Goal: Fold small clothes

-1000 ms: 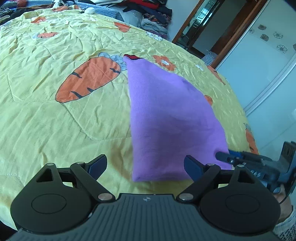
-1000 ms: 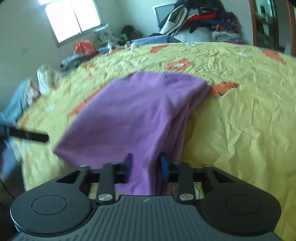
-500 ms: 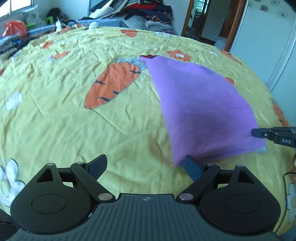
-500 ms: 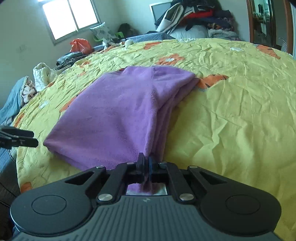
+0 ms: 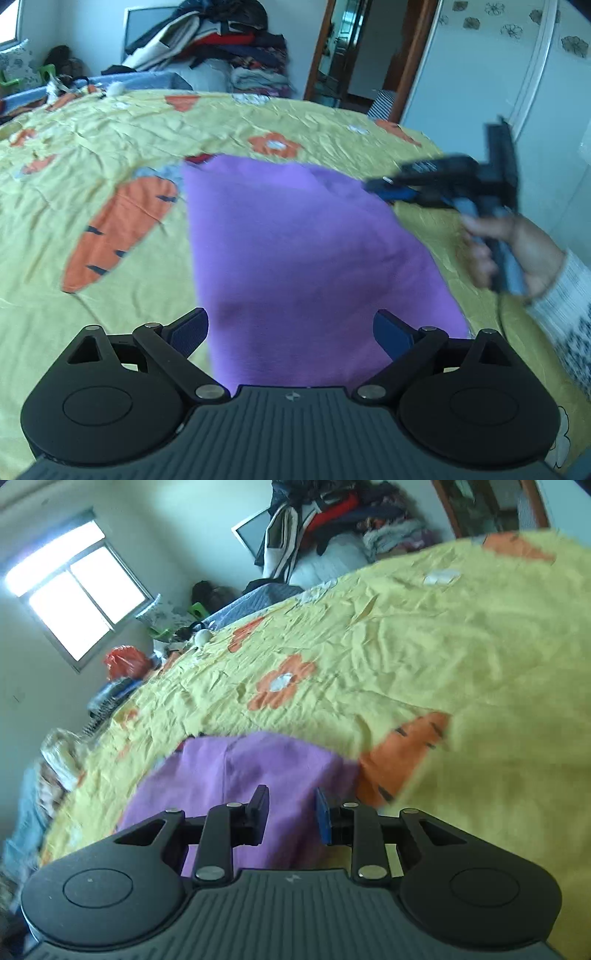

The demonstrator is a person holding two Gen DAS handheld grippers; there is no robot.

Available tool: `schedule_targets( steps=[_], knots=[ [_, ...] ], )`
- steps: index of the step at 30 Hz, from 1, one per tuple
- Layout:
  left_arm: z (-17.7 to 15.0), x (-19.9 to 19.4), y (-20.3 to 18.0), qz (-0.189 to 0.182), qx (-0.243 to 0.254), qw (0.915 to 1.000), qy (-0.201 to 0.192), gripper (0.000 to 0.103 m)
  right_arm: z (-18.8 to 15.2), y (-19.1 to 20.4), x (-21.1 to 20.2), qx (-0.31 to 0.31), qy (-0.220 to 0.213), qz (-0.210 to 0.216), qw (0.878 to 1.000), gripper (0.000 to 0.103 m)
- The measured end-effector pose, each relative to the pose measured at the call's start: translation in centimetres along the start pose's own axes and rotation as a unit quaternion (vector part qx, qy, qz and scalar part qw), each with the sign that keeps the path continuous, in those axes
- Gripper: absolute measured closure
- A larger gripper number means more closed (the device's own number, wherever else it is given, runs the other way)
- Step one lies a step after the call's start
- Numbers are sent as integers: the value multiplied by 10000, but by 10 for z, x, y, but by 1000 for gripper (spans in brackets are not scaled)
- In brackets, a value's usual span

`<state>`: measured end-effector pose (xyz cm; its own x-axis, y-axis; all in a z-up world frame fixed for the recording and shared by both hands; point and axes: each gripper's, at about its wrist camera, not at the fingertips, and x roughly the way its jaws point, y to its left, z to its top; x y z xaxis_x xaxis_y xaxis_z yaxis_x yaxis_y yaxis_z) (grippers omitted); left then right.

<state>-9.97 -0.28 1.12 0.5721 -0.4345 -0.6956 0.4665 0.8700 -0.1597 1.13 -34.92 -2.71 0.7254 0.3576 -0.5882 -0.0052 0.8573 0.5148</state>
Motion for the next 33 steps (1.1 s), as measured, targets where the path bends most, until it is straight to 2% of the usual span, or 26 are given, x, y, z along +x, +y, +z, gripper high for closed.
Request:
schedule_targets(
  steps=[1, 6, 9, 10, 12, 13, 14, 16, 18, 20, 21, 23, 24, 25, 26, 27, 33],
  knots=[
    [-1, 6, -1, 7, -13, 10000, 67, 8, 2, 3, 6, -110, -1, -55, 9999, 101],
    [-8, 30, 4, 112, -245, 9985, 486, 7, -2, 20, 12, -992, 47, -908, 9909, 100],
    [-12, 36, 10, 157, -399, 9974, 586, 6, -5, 27, 9, -1141, 181, -1047, 9878, 96],
    [-13, 37, 12, 154, -439, 9971, 598, 6, -7, 36, 4, -1278, 159, -1176, 9847, 90],
    [-15, 38, 14, 145, -519, 9968, 596, 5, -17, 62, -10, -1840, 20, -1394, 9730, 67],
    [-16, 38, 15, 142, -549, 9966, 600, 5, -24, 74, -19, -2023, -29, -1366, 9698, 47],
    [-17, 38, 16, 144, -568, 9965, 603, 5, -33, 85, -28, -2135, -84, -1248, 9689, 37],
    [-18, 39, 17, 139, -602, 9964, 578, 3, -51, 104, -41, -2334, -123, -1055, 9666, 37],
    [-19, 39, 16, 132, -598, 9966, 556, 2, -71, 119, -45, -2519, -125, -1043, 9620, 37],
    [-19, 38, 15, 136, -579, 9967, 545, 2, -86, 124, -39, -2639, 32, -957, 9598, 37],
    [-19, 38, 14, 130, -580, 9967, 548, 2, -92, 123, -32, -2680, 143, -981, 9583, 37],
    [-20, 37, 13, 116, -556, 9968, 554, 2, -102, 115, -20, -2924, 216, -1361, 9463, 37],
    [-20, 37, 13, 116, -552, 9969, 552, 2, -102, 106, -16, -2952, 174, -1430, 9445, 31],
    [-21, 36, 13, 123, -557, 9969, 547, 2, -96, 94, -16, -2640, 168, -1341, 9550, 23],
    [-21, 36, 14, 132, -567, 9968, 542, 2, -90, 82, -17, -2269, 251, -1170, 9665, 23],
    [-22, 35, 14, 138, -573, 9968, 541, 2, -86, 75, -19, -2053, 280, -1092, 9722, 23],
    [-26, 27, 15, 189, -602, 9967, 515, 1, -101, 95, -59, -1983, -131, -1305, 9713, 22]
  ],
)
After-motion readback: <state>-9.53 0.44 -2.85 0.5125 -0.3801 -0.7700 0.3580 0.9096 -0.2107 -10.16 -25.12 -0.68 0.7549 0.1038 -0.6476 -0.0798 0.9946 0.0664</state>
